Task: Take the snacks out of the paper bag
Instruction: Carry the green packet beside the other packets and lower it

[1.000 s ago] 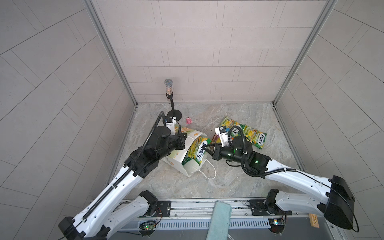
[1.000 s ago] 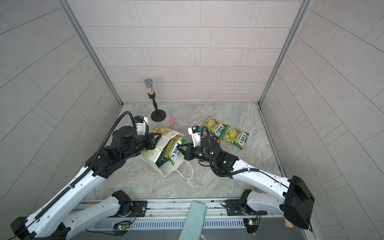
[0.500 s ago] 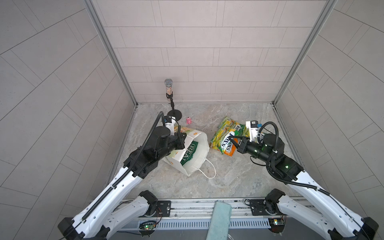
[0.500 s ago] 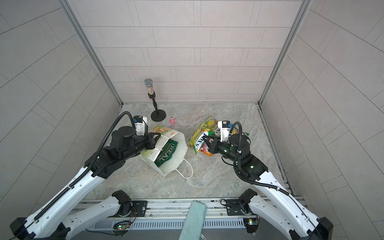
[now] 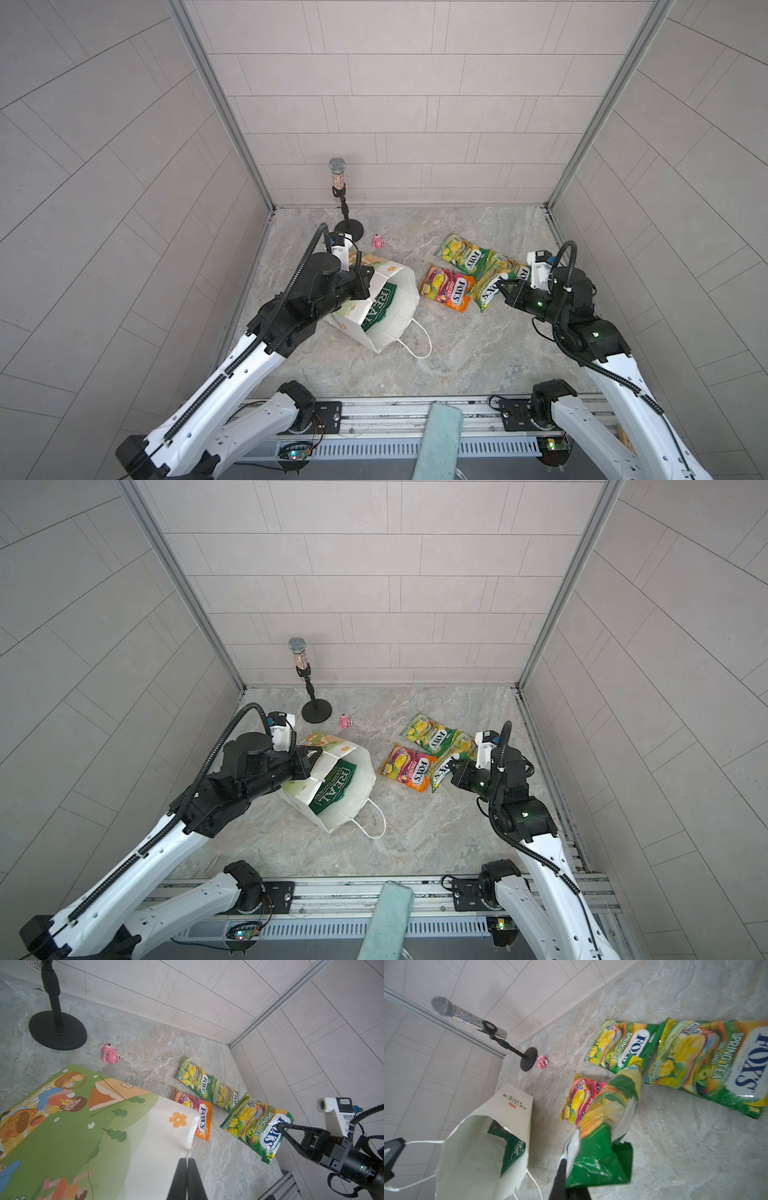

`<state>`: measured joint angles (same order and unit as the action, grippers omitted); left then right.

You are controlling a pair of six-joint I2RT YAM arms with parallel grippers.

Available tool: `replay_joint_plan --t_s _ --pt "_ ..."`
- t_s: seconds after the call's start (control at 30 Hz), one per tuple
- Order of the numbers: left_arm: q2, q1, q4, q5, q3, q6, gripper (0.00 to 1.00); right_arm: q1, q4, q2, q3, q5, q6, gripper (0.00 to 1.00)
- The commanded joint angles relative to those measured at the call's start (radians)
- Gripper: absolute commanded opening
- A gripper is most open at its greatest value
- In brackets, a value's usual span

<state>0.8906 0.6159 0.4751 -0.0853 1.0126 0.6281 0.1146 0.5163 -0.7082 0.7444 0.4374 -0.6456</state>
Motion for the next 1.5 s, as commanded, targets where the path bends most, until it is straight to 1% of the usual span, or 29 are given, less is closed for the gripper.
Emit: replay_joint_plan --t_s 0.0,0.1,0.33,0.53,0.6,0.97,1.2,1.3,1.33,1.4,1.47 --pt "-0.011 0.004 -0.018 -0.014 0.021 -0.021 0.0 -0.009 0.089 -0.009 0.027 -0.048 0.103 0.0" --pt "-0.011 0.004 -0.018 -0.015 0.02 -0.022 0.0 -0.012 0.119 -0.026 0.018 -0.085 0.143 0.0" --pt "-0.007 0.005 -0.028 -0.025 0.012 -0.024 0.0 -0.016 0.066 -0.108 -0.015 -0.06 0.165 0.0" --pt "-0.006 0.005 -0.026 -0.028 0.011 -0.025 0.0 -0.017 -0.064 -0.198 -0.044 0.062 0.159 0.0" --pt "-0.009 0.004 -0.025 -0.027 0.009 -0.025 0.0 -0.016 -0.085 -0.213 -0.053 0.07 0.162 0.0" --pt "-0.007 0.004 -0.023 -0.025 0.007 -0.03 0.0 -0.027 -0.051 -0.233 -0.088 -0.043 0.232 0.0" --pt "-0.005 0.004 -0.027 -0.027 0.006 -0.03 0.0 -0.031 -0.019 -0.239 -0.101 -0.16 0.274 0.0" --pt "-0.004 0.004 -0.029 -0.027 0.009 -0.03 0.0 -0.031 -0.015 -0.241 -0.102 -0.198 0.269 0.0" --pt "-0.004 0.005 -0.03 -0.027 0.01 -0.03 0.0 -0.03 -0.015 -0.243 -0.101 -0.205 0.27 0.01" --pt "-0.004 0.004 -0.03 -0.028 0.011 -0.03 0.0 -0.03 -0.014 -0.248 -0.102 -0.221 0.267 0.07" --pt "-0.003 0.005 -0.03 -0.027 0.011 -0.029 0.0 -0.031 -0.011 -0.256 -0.1 -0.238 0.263 0.11"
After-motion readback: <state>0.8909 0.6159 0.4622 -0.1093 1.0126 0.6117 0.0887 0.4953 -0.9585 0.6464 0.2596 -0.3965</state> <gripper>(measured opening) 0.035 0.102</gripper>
